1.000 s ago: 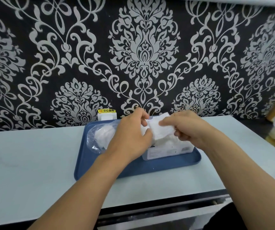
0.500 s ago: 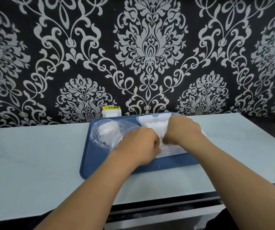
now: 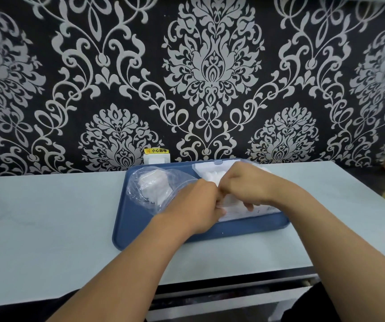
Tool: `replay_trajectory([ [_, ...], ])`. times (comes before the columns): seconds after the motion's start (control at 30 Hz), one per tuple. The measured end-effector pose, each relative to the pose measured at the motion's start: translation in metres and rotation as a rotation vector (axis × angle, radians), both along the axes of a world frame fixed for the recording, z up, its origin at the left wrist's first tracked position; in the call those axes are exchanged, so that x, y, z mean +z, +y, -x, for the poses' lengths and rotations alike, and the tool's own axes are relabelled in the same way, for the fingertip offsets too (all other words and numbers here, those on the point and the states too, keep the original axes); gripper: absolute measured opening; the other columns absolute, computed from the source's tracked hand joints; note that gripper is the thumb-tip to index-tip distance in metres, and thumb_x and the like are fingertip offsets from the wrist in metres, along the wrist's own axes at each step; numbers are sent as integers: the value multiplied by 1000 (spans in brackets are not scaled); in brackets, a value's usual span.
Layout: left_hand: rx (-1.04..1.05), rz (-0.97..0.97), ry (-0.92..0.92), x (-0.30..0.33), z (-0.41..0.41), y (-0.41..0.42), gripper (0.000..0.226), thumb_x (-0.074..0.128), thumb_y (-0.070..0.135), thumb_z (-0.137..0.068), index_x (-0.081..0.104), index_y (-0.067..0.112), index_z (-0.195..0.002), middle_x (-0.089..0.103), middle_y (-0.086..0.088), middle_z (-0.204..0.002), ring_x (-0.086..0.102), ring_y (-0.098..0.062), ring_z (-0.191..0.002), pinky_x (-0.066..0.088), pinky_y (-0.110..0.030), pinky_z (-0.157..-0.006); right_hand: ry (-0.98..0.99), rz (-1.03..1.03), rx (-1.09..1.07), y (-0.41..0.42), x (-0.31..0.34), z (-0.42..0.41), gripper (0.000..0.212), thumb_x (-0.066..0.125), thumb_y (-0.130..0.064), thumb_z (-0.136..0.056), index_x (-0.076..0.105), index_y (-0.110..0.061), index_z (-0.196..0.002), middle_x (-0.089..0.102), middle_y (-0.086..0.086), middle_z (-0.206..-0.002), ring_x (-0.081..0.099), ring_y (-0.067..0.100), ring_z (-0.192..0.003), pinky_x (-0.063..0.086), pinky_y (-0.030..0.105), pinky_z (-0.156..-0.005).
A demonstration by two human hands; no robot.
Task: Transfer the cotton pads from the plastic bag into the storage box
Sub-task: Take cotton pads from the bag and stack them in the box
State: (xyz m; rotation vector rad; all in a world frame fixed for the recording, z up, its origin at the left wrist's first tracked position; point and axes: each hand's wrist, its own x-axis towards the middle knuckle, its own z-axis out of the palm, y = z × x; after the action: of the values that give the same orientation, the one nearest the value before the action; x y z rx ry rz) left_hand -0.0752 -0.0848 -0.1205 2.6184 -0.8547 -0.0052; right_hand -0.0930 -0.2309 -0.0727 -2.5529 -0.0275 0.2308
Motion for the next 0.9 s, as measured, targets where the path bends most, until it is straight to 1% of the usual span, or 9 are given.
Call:
replay_trajectory([
  [0.07,8,0,2,0,0,2,14,70,30,-90,72,17,-86,64,-3,-81,62,-27,-80,48,-32,-68,157,116,23,6,-5,-4,25,45,-13,-89,65,-10,-74,65,18,-81,49,15,-33,35,19,-41],
  [0.23,26,-39,-35,0,2,3,19,68,31,-92,72,15,-83,67,-10,-87,61,-32,-79,50,-34,-67,342,341,-45,4,-7,-11,26,37,-23,-100,56,-13,-115,49,4,-86,55,12,-31,39,17,-39],
  [0.33,-7,1,-32,6,9,4,15,68,30,-90,65,17,-84,68,-8,-91,65,-31,-87,53,-37,-72,241,185,65,-1,-8,-9,24,46,-18,-94,69,-15,-102,56,10,-82,51,16,-35,38,19,-39],
  [0.43,-50,307,4,30,18,20,14,74,31,-86,65,20,-82,67,11,-73,66,-20,-68,52,-28,-62,-113,-106,48,-1,4,0,24,56,-10,-88,75,-18,-74,70,-1,-74,51,16,-40,42,24,-42],
  [0.53,123,896,-130,55,10,54,8,73,13,-87,75,16,-80,69,11,-63,59,-19,-51,47,-27,-50,-206,-346,93,15,11,7,24,59,-3,-86,80,-11,-77,75,1,-70,57,15,-50,41,18,-43],
  [0.63,469,853,-274,42,-26,92,13,67,21,-92,73,19,-104,74,9,-101,67,-6,-92,56,-27,-87,-156,-108,292,51,-10,6,30,54,1,-87,81,-11,-95,76,0,-81,61,10,-63,47,15,-57],
  [0.73,640,540,125,3,-59,108,44,57,40,-98,61,13,-132,64,-4,-133,59,-22,-121,45,-39,-106,-223,113,366,75,-48,-19,33,51,1,-85,72,-11,-107,73,8,-101,64,24,-92,54,35,-83],
  [0.83,615,614,337,-14,-69,110,37,52,38,-100,71,7,-101,73,-11,-106,64,-22,-94,51,-45,-95,-223,181,358,87,-67,-43,47,61,-4,-88,55,-12,-134,66,7,-112,63,24,-99,51,39,-94],
  [0.9,610,698,382,-16,-73,108,37,54,32,-100,73,1,-92,75,-15,-95,63,-22,-82,52,-37,-81,-231,195,364,88,-71,-52,67,60,-2,-91,33,-9,-152,50,13,-144,51,29,-129,38,40,-112],
])
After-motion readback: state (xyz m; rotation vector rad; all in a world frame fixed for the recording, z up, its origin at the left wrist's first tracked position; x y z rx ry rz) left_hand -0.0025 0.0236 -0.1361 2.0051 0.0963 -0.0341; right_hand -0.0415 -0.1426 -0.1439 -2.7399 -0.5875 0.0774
